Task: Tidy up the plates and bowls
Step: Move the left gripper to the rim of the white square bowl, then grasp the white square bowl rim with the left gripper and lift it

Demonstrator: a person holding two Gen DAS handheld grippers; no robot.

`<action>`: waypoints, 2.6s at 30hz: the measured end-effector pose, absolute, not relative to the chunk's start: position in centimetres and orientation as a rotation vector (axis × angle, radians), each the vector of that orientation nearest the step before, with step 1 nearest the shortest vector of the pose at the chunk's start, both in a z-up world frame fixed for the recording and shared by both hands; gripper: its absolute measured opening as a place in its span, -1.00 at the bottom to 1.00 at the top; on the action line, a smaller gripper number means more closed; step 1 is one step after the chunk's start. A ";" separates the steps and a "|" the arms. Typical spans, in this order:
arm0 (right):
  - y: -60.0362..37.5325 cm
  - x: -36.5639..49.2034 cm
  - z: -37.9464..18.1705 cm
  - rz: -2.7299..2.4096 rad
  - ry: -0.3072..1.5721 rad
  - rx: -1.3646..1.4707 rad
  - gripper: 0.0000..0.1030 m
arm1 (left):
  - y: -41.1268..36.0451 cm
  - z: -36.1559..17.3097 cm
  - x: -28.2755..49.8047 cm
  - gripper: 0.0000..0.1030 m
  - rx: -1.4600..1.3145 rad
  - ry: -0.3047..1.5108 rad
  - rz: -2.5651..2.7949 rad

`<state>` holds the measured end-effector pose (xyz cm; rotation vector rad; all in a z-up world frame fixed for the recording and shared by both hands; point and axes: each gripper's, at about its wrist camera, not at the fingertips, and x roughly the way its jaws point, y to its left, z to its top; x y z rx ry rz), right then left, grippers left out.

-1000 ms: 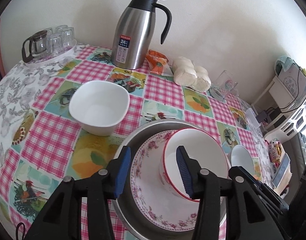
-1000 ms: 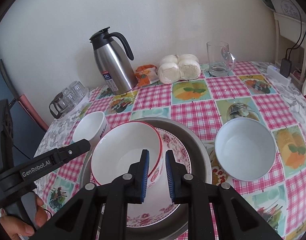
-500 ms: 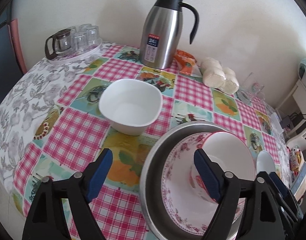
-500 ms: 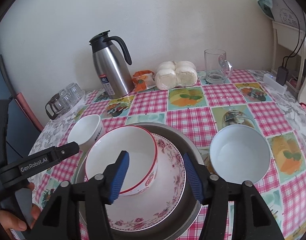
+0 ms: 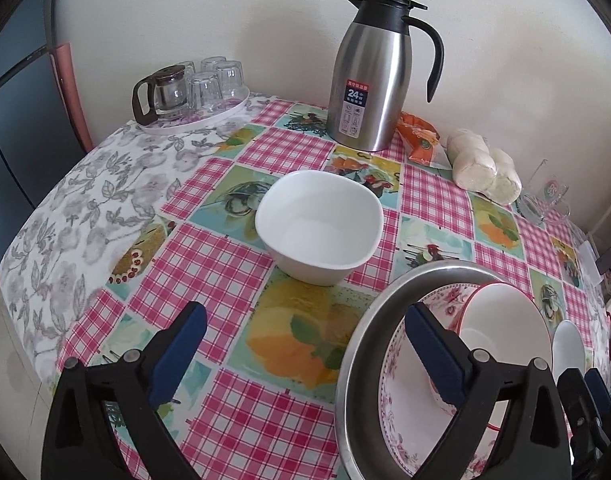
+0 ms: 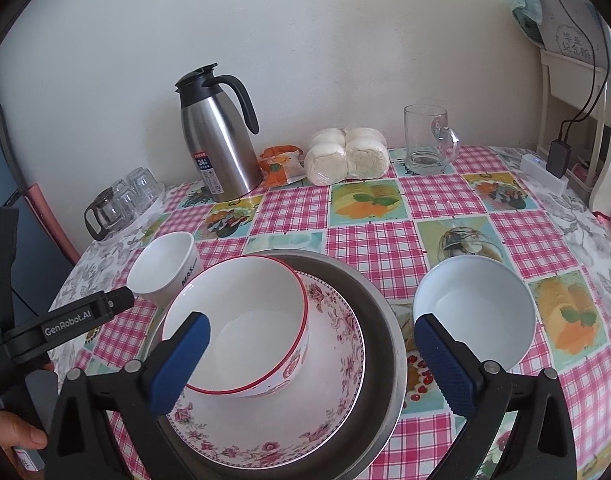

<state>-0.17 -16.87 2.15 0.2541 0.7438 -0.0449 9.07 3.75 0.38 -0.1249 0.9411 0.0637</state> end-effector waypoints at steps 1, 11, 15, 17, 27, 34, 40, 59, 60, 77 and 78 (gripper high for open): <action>-16.8 -0.2 2.2 -0.049 0.738 0.251 1.00 | 3.8 0.4 9.1 0.93 -0.129 0.940 0.064; -15.5 -0.5 4.1 -0.059 0.678 0.191 1.00 | 5.3 0.4 9.5 0.93 -0.182 0.922 0.098; -13.6 -0.2 4.8 -0.025 0.675 0.141 1.00 | 6.5 0.3 9.9 0.93 -0.214 0.924 0.122; -12.7 0.1 4.9 -0.007 0.684 0.127 1.00 | 7.3 0.2 10.1 0.93 -0.233 0.920 0.139; -9.5 2.0 5.5 0.050 0.722 0.098 1.00 | 11.9 0.6 10.6 0.93 -0.295 0.861 0.240; -7.2 3.9 6.7 0.091 0.738 0.109 1.00 | 14.2 0.4 11.3 0.94 -0.320 0.820 0.267; -5.2 5.4 6.1 0.108 0.776 0.097 1.00 | 15.3 -0.2 11.9 0.94 -0.358 0.804 0.251; -1.3 12.4 4.2 0.103 0.898 0.148 0.53 | 16.8 -5.3 15.1 0.93 -0.624 0.971 0.106; -1.3 12.9 3.8 0.098 0.912 0.151 0.45 | 16.7 -5.3 15.3 0.93 -0.621 0.970 0.100; -0.5 16.2 -0.4 0.042 1.066 0.191 -0.31 | 14.7 -6.4 18.2 0.00 -0.618 1.011 -0.043; -0.4 16.3 -0.5 0.042 1.069 0.193 -0.34 | 14.5 -6.5 18.3 -0.11 -0.614 1.014 -0.049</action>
